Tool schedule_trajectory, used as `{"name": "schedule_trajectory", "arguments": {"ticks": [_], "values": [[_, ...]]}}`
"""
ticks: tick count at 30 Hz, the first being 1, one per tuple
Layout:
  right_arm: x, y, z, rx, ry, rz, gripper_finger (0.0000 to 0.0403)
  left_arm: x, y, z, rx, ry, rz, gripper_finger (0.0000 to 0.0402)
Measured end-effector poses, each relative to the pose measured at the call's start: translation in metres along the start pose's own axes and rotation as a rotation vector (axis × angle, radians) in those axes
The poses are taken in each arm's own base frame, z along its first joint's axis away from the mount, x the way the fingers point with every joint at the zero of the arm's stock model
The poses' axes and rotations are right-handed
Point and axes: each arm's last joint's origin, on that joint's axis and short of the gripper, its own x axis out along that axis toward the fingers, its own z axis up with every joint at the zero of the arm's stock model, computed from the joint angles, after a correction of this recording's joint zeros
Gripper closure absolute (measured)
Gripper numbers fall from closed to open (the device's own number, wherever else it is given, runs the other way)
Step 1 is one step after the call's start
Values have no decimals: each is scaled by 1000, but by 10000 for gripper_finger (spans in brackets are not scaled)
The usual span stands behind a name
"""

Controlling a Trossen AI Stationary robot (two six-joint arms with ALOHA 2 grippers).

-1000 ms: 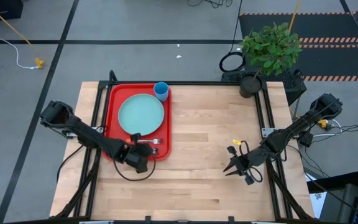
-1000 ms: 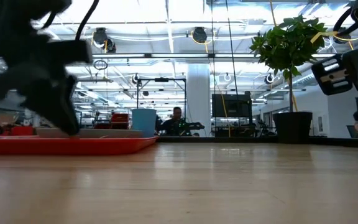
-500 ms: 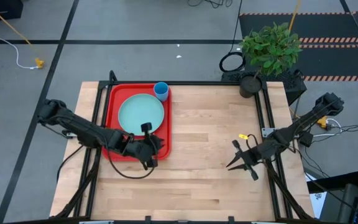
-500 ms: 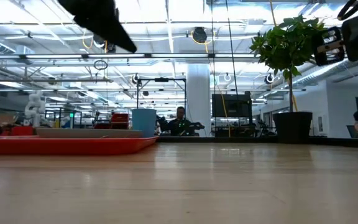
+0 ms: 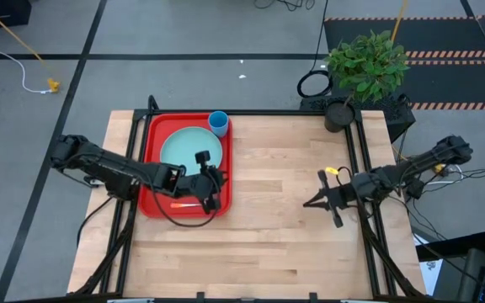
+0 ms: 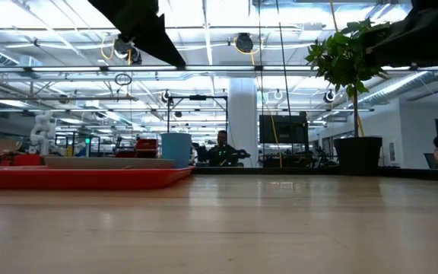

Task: Pick and place plate/cup/fork/spoon on tray
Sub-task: Return to Home Position

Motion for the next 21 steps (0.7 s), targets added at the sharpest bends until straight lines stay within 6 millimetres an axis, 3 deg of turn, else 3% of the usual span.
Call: {"name": "schedule_trajectory", "arguments": {"ticks": [14, 21], "values": [[0, -22, -6, -2, 40, -130, 403, 4, 6, -1, -15, 7, 25, 312], [0, -24, -6, 21, 38, -143, 403, 11, 7, -23, -39, -23, 50, 312]]}}
